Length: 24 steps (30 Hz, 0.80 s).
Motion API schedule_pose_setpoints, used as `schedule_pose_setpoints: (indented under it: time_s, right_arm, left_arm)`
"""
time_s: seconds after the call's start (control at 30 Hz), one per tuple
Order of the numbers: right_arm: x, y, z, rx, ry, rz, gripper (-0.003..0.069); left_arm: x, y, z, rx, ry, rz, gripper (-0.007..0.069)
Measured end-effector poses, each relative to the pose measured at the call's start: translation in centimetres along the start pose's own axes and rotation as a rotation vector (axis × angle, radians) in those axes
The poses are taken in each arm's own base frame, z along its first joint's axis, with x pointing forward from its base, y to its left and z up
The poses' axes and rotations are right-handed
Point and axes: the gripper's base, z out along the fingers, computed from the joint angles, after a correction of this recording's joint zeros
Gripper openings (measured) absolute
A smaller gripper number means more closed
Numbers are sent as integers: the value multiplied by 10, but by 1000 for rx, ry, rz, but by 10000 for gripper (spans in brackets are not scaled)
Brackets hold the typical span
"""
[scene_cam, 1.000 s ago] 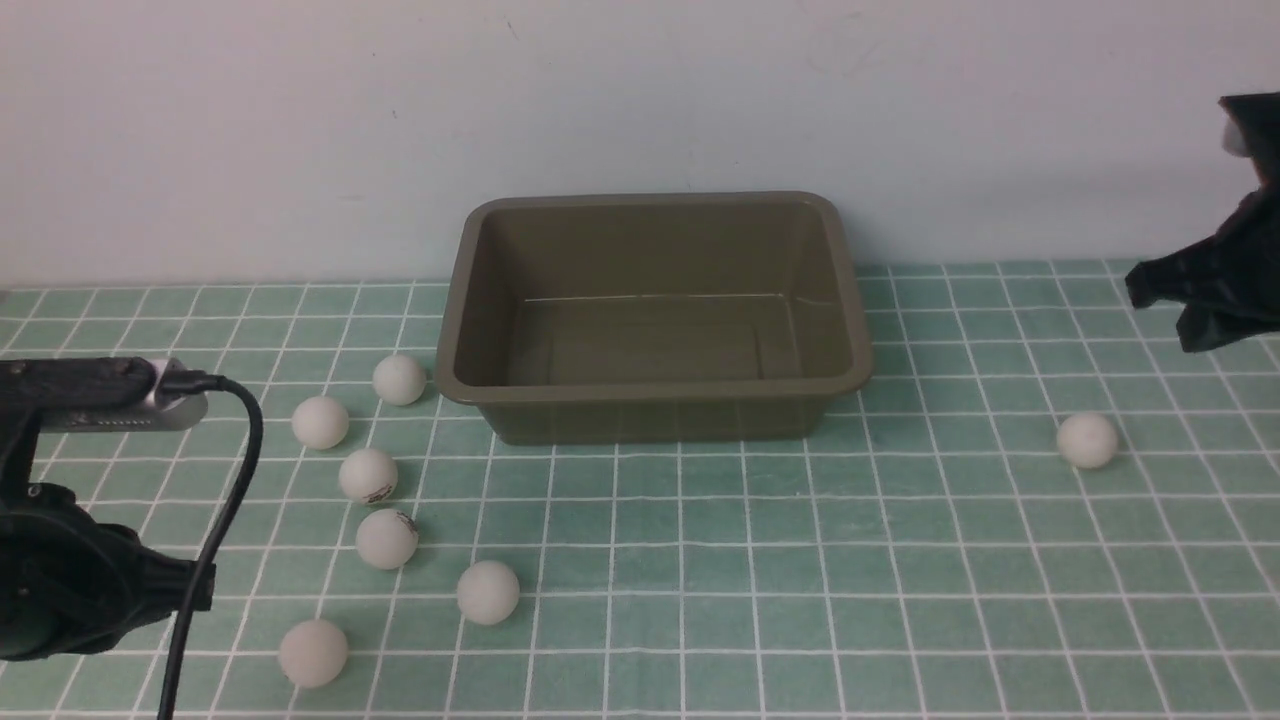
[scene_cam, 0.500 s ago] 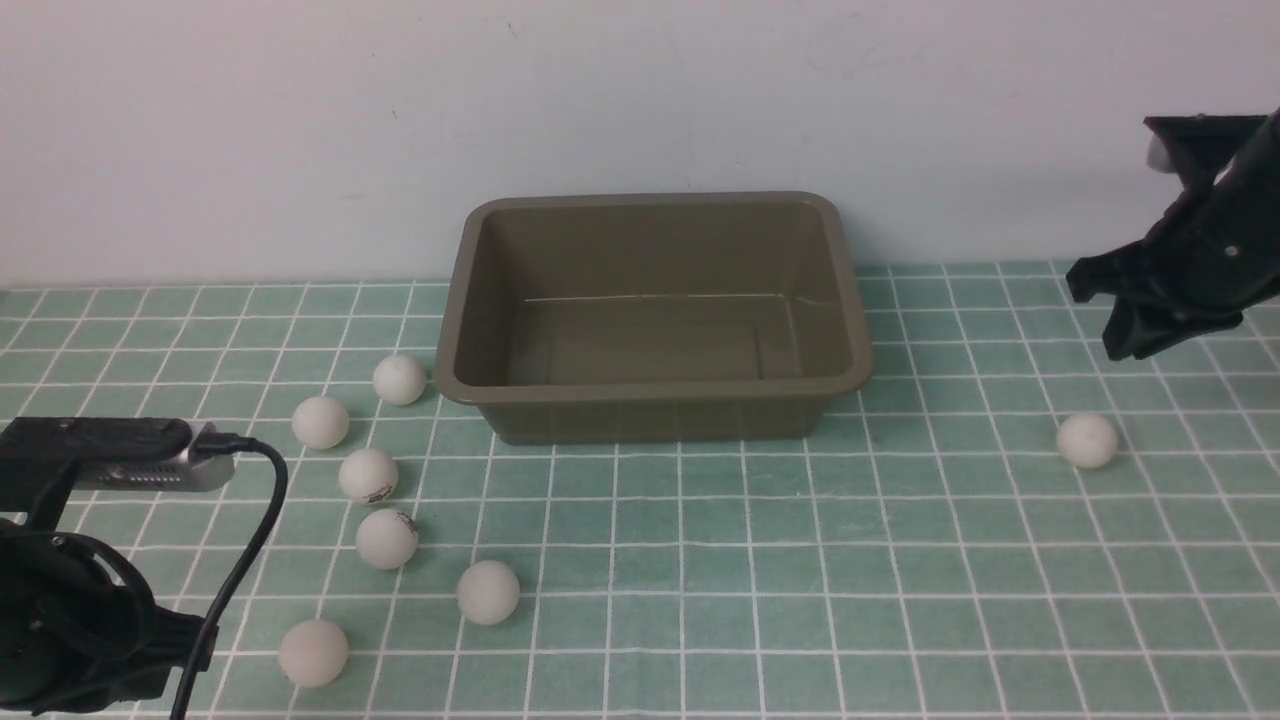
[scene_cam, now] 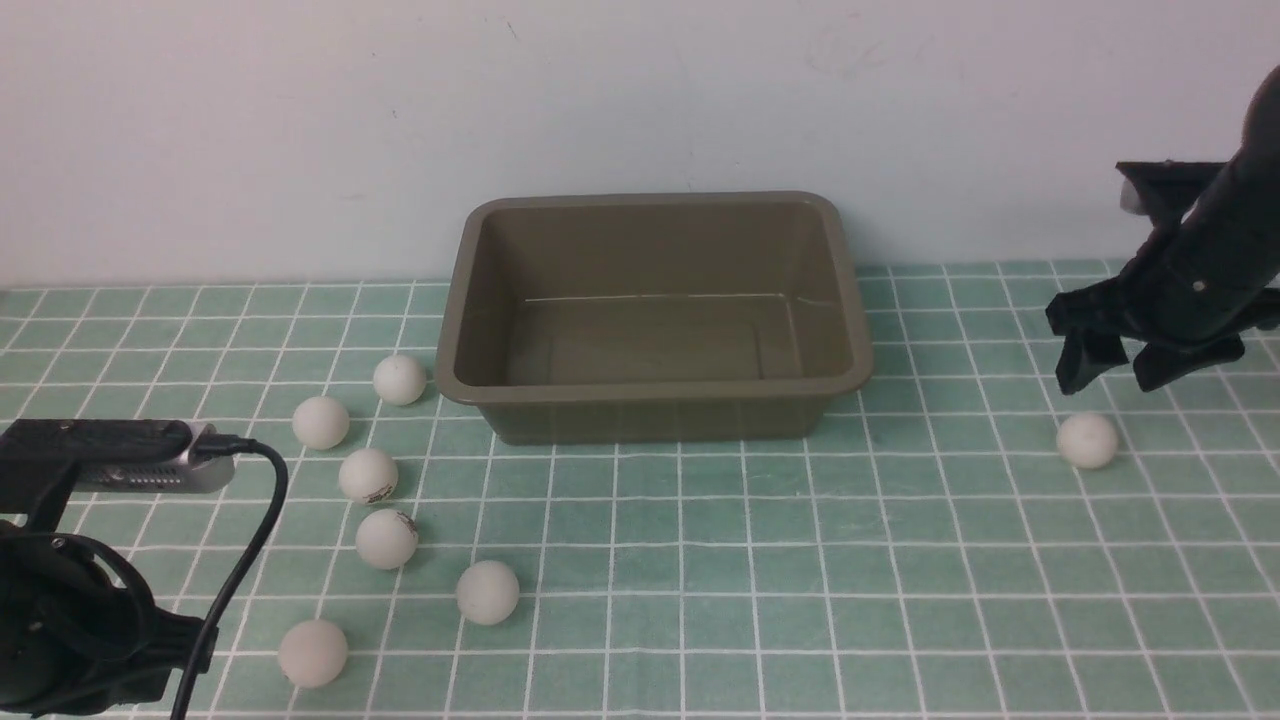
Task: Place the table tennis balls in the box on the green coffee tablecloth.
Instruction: 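Reach for and grasp a ping pong ball on the table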
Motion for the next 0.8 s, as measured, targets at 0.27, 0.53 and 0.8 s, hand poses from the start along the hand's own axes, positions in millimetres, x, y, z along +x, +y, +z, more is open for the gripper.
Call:
schedule_pose_setpoints:
  time_s: [0.27,0.53,0.8]
  right_arm:
    - [3,-3,32,-6,71,7,475]
    - [5,-3,43,-9,101,9,365]
    - [6,-3,40,-10,136,-18,352]
  left_arm:
    - [0,0,0,0,0,0,-4]
    - [-1,0,0,-1,-6,0,21]
    - [-5,-6,0,63,-60,0,245]
